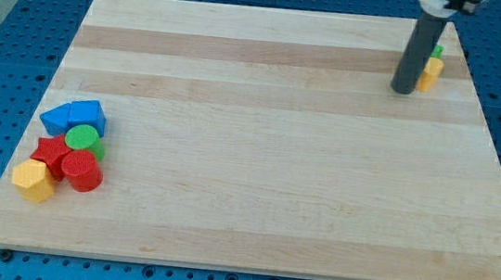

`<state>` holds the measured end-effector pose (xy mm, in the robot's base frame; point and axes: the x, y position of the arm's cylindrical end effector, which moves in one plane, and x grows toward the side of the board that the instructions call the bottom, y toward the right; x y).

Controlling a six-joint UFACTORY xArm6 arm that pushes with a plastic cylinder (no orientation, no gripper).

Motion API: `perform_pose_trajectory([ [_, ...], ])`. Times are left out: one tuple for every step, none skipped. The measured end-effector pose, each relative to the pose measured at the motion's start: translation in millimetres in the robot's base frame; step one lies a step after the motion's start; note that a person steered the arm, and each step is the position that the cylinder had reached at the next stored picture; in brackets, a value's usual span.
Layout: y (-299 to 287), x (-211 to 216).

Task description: Place yourself at the top of the blue cube

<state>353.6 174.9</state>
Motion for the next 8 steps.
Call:
perform_pose_trajectory([
  [-46,3],
  [-89,4],
  [-128,3],
  [-163,3],
  [-197,3],
  [-229,3],
  [-259,3],
  [-289,3],
])
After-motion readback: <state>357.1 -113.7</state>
